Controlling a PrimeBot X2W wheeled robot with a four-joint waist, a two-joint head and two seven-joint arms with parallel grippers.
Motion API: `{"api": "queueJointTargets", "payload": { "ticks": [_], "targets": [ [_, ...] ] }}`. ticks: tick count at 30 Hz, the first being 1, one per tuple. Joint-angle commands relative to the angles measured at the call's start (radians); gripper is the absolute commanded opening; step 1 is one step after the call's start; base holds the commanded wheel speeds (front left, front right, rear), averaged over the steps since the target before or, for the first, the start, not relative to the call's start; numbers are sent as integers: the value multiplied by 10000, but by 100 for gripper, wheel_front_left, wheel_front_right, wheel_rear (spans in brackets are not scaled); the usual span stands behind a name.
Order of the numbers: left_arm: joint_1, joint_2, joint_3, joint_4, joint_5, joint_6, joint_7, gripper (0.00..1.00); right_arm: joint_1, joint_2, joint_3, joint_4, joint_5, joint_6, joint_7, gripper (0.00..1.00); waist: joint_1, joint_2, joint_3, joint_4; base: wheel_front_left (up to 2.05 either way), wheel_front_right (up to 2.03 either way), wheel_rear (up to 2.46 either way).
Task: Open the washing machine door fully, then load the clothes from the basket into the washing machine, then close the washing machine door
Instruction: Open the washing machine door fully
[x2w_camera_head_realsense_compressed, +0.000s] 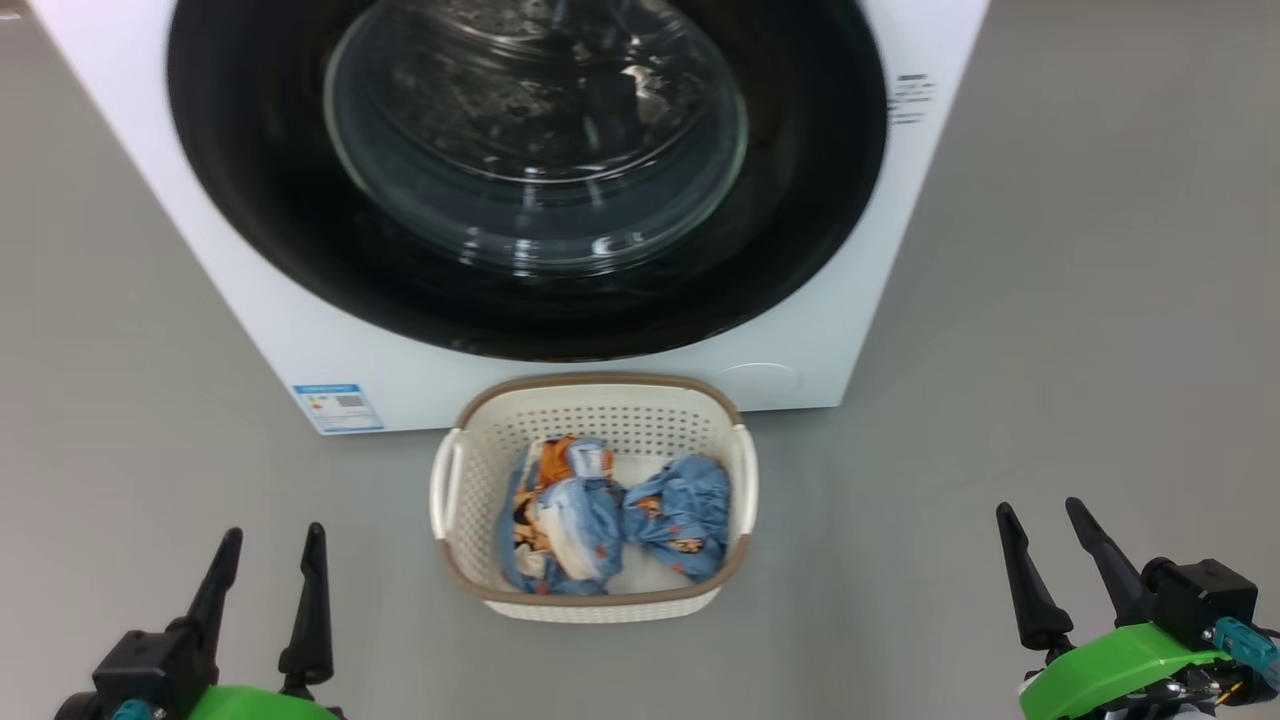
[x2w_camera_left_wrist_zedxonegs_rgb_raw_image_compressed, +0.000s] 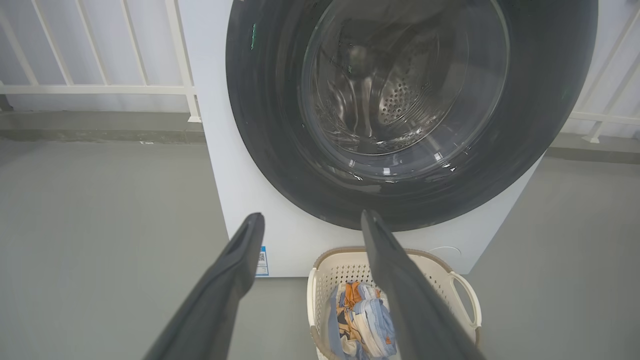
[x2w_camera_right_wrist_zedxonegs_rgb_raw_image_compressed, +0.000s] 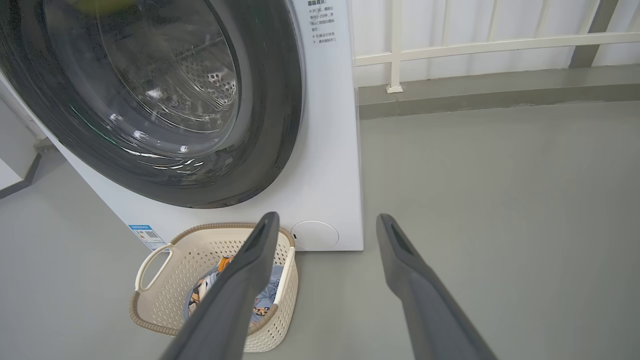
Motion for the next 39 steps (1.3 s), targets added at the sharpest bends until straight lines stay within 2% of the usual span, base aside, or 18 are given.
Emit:
{"api": "queueJointTargets", "payload": {
  "ticks": [1, 14, 28, 29, 30, 32, 33, 39],
  "targets": [
    [-401, 193, 316, -196, 0, -25, -65, 100, -329, -83, 255, -241, -117, 16, -130, 100, 0, -1, -11, 1, 123, 123, -246],
    [-414, 185, 240, -348, -453, -25, -65, 100, -336, -59, 287, -245, -86, 16, -130, 100, 0, -1, -18, -36, 107, 102, -209],
    [-357, 45, 102, -310, -533, -25, -65, 100, -381, 30, 331, -281, -49, 16, -130, 100, 0, -1, -73, -68, 17, 17, -34],
    [-343, 22, 95, -312, -549, -25, -65, 100, -412, 66, 334, -290, -9, 16, -130, 84, 0, -1, -76, -66, 0, 0, 0],
    [-328, -4, 91, -314, -563, -25, -65, 100, -443, 116, 333, -289, 74, 16, -130, 46, 0, -1, -82, -62, 0, 0, 0],
    [-307, -58, 85, -328, -583, -25, -65, 100, -528, 186, 353, -294, 253, 16, -130, 7, 0, -1, -89, -48, 0, 0, 0],
    [-298, -85, 81, -338, -597, -25, -65, 100, -588, 231, 345, -304, 384, 16, -130, 0, 0, -1, -87, -39, 0, 0, 0],
    [-322, -225, 103, -398, -710, -25, -65, 100, -1386, 565, 215, -475, 1594, 16, -130, 0, 0, -1, 17, -20, 0, 0, 0]
  ]
}}
